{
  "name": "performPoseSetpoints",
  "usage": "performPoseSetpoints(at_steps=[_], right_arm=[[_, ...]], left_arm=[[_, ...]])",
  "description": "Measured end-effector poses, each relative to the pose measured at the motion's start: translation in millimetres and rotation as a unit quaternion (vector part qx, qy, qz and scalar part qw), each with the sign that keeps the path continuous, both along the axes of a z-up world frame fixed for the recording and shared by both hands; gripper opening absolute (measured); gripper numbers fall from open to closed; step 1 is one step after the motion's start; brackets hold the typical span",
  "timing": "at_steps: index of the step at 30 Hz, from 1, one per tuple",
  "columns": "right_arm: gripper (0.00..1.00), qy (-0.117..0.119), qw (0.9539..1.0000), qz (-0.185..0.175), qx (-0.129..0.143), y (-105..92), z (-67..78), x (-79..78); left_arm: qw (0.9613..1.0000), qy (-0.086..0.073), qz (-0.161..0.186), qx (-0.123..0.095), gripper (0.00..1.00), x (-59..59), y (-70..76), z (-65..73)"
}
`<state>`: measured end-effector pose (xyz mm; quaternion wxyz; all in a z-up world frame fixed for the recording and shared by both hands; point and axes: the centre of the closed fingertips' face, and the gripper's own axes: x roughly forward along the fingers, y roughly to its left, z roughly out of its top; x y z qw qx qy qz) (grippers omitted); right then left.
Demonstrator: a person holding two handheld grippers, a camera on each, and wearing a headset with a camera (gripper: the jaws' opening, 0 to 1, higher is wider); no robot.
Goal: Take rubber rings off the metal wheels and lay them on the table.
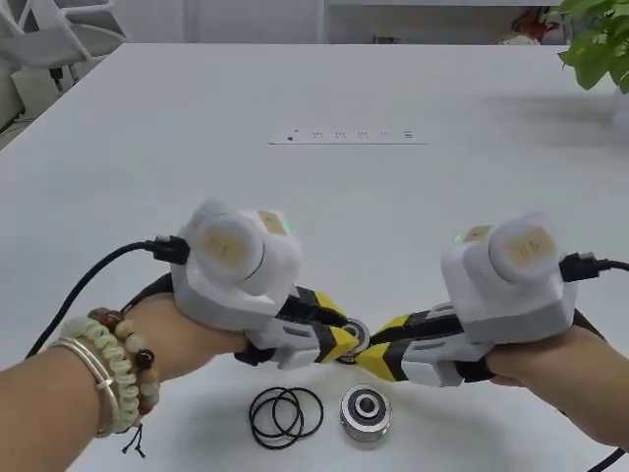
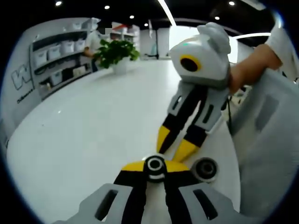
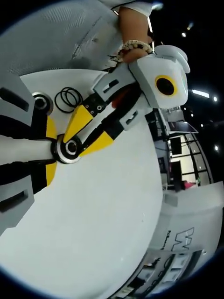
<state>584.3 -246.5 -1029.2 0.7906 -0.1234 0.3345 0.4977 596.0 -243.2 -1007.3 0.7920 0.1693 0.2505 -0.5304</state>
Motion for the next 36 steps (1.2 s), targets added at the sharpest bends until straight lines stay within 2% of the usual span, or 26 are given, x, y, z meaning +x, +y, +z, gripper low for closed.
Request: performPoseSetpoints(at_steps=[2, 4, 5, 8, 9, 10, 12, 16, 24, 26, 27, 30, 32, 34, 36], right_arm=[[0.09, -0.004, 1.0000, 0.004, -0.005, -1.6, 0.3, -0.2], [0.00, -0.021, 0.9997, 0.005, -0.009, -2.6, 1.4, 2.3], [0.00, -0.018, 0.9997, 0.005, -0.018, -5.0, -1.5, 1.3], [0.00, -0.012, 0.9998, 0.000, -0.013, -3.1, -1.8, 2.2], [0.00, 0.000, 0.9999, -0.012, -0.012, -4.0, -2.3, 2.5], [0.00, 0.026, 0.9991, -0.034, -0.003, -4.8, -2.5, 2.8], [0.00, 0.041, 0.9980, -0.049, 0.005, -7.0, -1.5, 6.2], [0.00, 0.058, 0.9961, -0.064, 0.015, -8.8, -0.4, 5.6], [0.00, 0.071, 0.9934, -0.083, 0.035, -9.6, 4.0, 8.1], [0.00, 0.090, 0.9886, -0.099, 0.068, -6.8, 12.4, 9.7], [0.00, 0.104, 0.9854, -0.114, 0.072, -8.9, 12.4, 9.8], [0.00, 0.099, 0.9865, -0.106, 0.075, -7.9, 11.9, 9.9], [0.00, 0.112, 0.9836, -0.110, 0.089, -4.0, 15.3, 8.1], [0.00, 0.104, 0.9854, -0.109, 0.079, -4.5, 15.0, 8.6], [0.00, 0.107, 0.9846, -0.113, 0.080, -4.1, 16.1, 7.9]], left_arm=[[1.0000, 0.005, 0.006, -0.003, 0.15, 0.2, 0.6, 0.3], [0.9999, 0.011, 0.008, -0.006, 0.15, 0.3, 1.5, -0.1], [0.9999, 0.013, 0.009, -0.007, 0.15, -0.8, 1.0, -0.2], [0.9999, 0.010, 0.008, -0.006, 0.14, -1.1, 0.9, 0.0], [0.9999, 0.010, 0.007, -0.006, 0.14, -1.4, 0.9, -0.1], [0.9999, 0.010, 0.006, -0.005, 0.14, -2.0, 1.2, -0.2], [0.9999, 0.010, 0.006, -0.002, 0.14, -3.1, 2.2, -0.4], [1.0000, 0.008, 0.002, 0.000, 0.13, -4.7, 2.3, -0.4], [1.0000, 0.006, 0.002, 0.001, 0.13, -4.8, 1.8, -0.8], [1.0000, 0.006, 0.001, 0.000, 0.13, -4.7, 1.8, -0.9], [1.0000, 0.006, 0.001, -0.002, 0.13, -4.6, 1.8, -0.8], [1.0000, 0.006, 0.002, -0.007, 0.13, -4.7, 2.0, -0.8], [1.0000, 0.003, 0.001, -0.008, 0.13, -5.1, 1.7, -0.8], [1.0000, -0.001, -0.001, -0.008, 0.13, -4.4, 1.9, -1.1], [1.0000, 0.001, 0.002, -0.009, 0.13, -4.8, 1.9, -0.8]])
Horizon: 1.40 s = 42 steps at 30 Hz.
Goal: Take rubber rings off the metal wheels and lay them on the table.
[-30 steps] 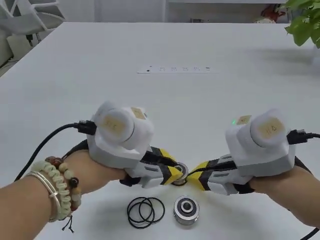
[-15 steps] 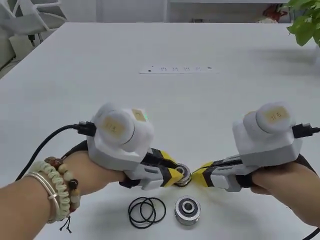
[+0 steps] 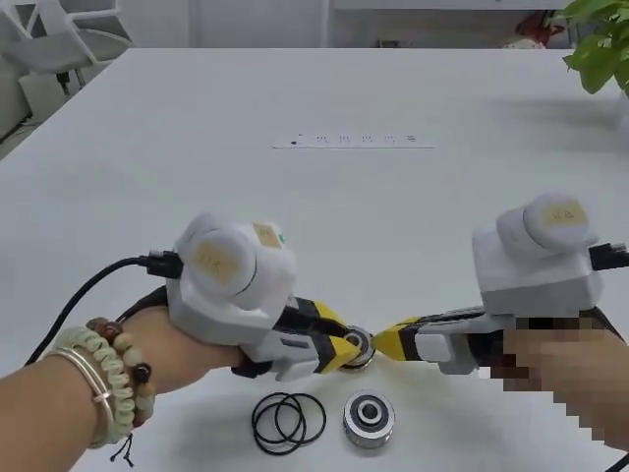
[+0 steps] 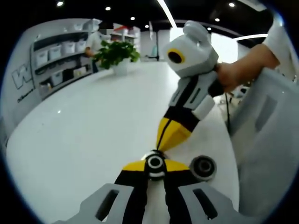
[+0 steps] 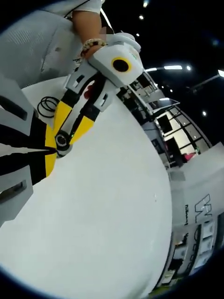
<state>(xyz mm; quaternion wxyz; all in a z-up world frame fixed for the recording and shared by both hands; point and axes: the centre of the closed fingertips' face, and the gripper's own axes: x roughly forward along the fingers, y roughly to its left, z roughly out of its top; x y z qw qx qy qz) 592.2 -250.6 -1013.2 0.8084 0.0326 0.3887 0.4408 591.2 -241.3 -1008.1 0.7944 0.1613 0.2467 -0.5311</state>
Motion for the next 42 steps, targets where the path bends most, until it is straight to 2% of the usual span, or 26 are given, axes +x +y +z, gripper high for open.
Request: performPoseSetpoints(at_steps=[12, 23, 26, 28, 29, 30, 31, 33, 39, 42], right_arm=[[0.00, -0.019, 0.9996, 0.019, -0.006, 6.6, 5.4, -3.8], [0.00, -0.020, 0.9995, 0.023, -0.002, 8.0, 7.5, -5.3], [0.00, -0.018, 0.9995, 0.025, 0.007, 11.3, 9.9, -6.8], [0.00, -0.009, 0.9983, 0.038, 0.044, 22.2, 20.5, -11.9], [0.00, -0.012, 0.9976, 0.041, 0.054, 26.5, 25.3, -12.7], [0.00, -0.021, 0.9983, 0.039, 0.037, 24.8, 22.0, -9.5], [0.00, -0.044, 0.9975, 0.053, 0.017, 22.8, 18.6, -6.4], [0.00, -0.025, 0.9983, 0.042, 0.033, 23.9, 19.8, -8.0], [0.00, -0.025, 0.9990, 0.026, 0.026, 14.9, 16.7, -2.5], [0.00, -0.015, 0.9992, 0.016, 0.032, 12.6, 15.3, -0.8]], left_arm=[[1.0000, -0.003, 0.000, 0.003, 0.13, -0.2, -0.5, -0.1], [1.0000, -0.005, -0.001, 0.003, 0.13, -0.1, -0.5, -0.3], [1.0000, -0.004, -0.001, 0.003, 0.13, -0.1, -0.6, -0.3], [1.0000, -0.004, -0.001, 0.003, 0.13, 0.1, -0.7, -0.3], [1.0000, -0.005, -0.001, 0.002, 0.13, 0.2, -0.8, -0.2], [1.0000, -0.004, 0.000, 0.002, 0.13, 0.2, -0.8, -0.2], [1.0000, -0.004, 0.000, 0.001, 0.13, 0.2, -0.8, -0.2], [1.0000, -0.003, 0.004, -0.003, 0.13, 0.2, -0.8, 0.0], [0.9999, -0.002, 0.009, -0.006, 0.13, 0.5, -0.9, 0.3], [0.9999, -0.011, 0.007, 0.000, 0.14, -0.4, -1.5, 0.4]])
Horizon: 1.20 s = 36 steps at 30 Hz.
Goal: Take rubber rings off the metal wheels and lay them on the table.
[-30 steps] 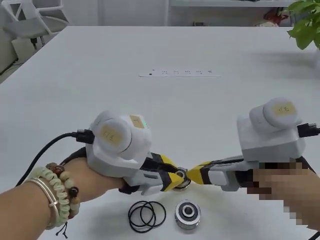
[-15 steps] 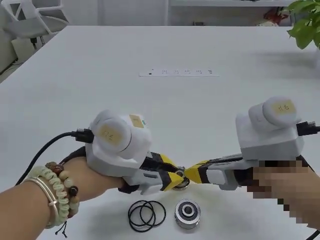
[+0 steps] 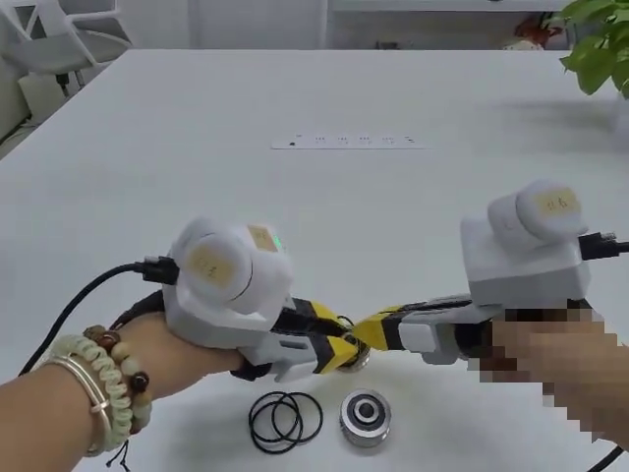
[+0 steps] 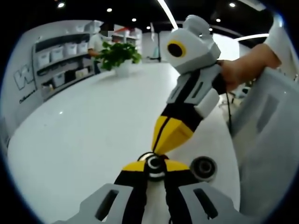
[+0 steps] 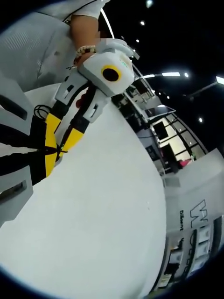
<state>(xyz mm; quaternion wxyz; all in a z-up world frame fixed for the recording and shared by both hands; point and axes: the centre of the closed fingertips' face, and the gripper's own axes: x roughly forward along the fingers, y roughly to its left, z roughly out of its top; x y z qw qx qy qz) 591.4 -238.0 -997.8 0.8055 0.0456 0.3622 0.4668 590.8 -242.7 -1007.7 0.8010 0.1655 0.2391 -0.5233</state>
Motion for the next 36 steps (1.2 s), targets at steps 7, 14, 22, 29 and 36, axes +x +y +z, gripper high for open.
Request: performPoseSetpoints(at_steps=[7, 14, 22, 29, 36], right_arm=[[0.00, 0.010, 0.9998, -0.013, 0.009, -2.7, 1.6, 2.2], [0.00, 0.002, 0.9996, -0.022, 0.019, -1.9, 12.5, 2.1], [0.00, -0.003, 0.9994, -0.015, 0.031, 4.3, 21.5, -0.9], [0.00, -0.001, 0.9992, 0.008, 0.039, 14.3, 26.4, -9.3], [0.00, 0.010, 0.9974, 0.026, 0.067, 29.8, 39.5, -20.0]], left_arm=[[0.9997, 0.018, -0.013, 0.010, 0.22, -7.9, 5.5, 4.8], [0.9998, 0.014, -0.008, -0.012, 0.29, -3.9, 12.5, 33.4], [0.9992, -0.018, -0.009, -0.035, 0.37, -7.3, 29.1, 77.4], [0.9979, -0.042, 0.016, -0.047, 0.47, -17.1, 59.0, 110.2], [0.9954, -0.071, 0.040, -0.052, 0.52, -34.4, 93.9, 128.2]])
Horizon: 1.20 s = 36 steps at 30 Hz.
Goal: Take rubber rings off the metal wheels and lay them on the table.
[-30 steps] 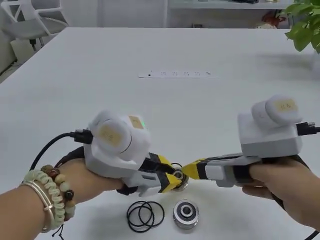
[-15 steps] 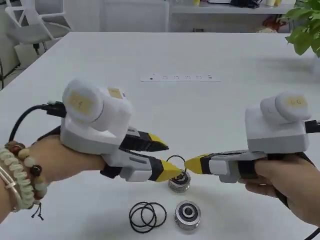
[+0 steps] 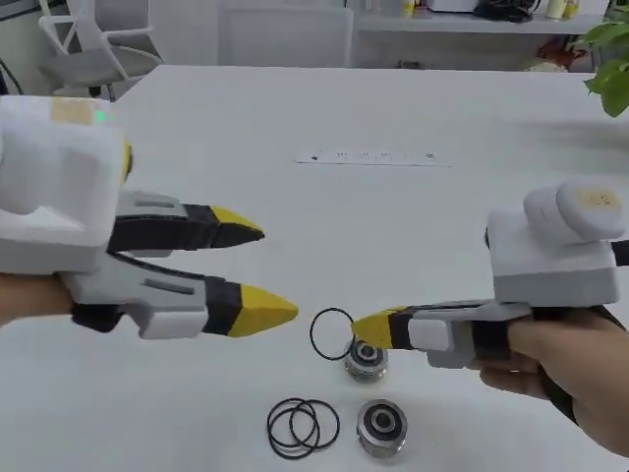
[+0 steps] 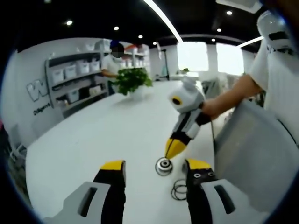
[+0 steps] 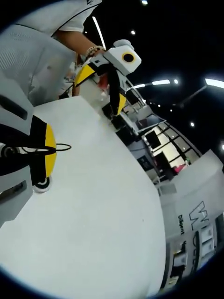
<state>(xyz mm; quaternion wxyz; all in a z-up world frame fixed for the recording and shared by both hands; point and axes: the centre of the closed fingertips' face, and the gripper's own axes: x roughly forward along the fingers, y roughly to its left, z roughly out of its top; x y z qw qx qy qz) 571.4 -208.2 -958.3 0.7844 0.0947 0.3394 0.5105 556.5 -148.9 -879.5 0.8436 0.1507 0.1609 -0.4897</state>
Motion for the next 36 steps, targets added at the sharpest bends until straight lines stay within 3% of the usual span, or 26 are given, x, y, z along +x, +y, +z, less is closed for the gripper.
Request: performPoseSetpoints(at_steps=[12, 15, 19, 29, 36], right_arm=[[0.00, 0.003, 0.9990, 0.041, -0.015, 11.7, -6.6, -14.4], [0.00, 0.006, 0.9982, 0.055, -0.022, 15.9, -10.2, -22.1], [0.00, 0.015, 0.9968, 0.074, -0.027, 19.8, -14.9, -32.3], [0.00, 0.036, 0.9918, 0.110, -0.054, 22.8, -34.3, -50.0], [0.00, 0.035, 0.9901, 0.113, -0.075, 21.5, -45.0, -49.8]], left_arm=[[0.9984, -0.004, 0.054, -0.014, 0.63, -30.7, 44.4, -2.7], [0.9978, 0.002, 0.062, -0.023, 0.65, -36.7, 49.4, -6.9], [0.9963, 0.013, 0.083, -0.017, 0.68, -44.2, 61.3, -18.1], [0.9937, 0.031, 0.106, -0.018, 0.67, -55.4, 72.6, -29.9], [0.9921, 0.035, 0.119, -0.023, 0.66, -57.3, 77.3, -35.1]])
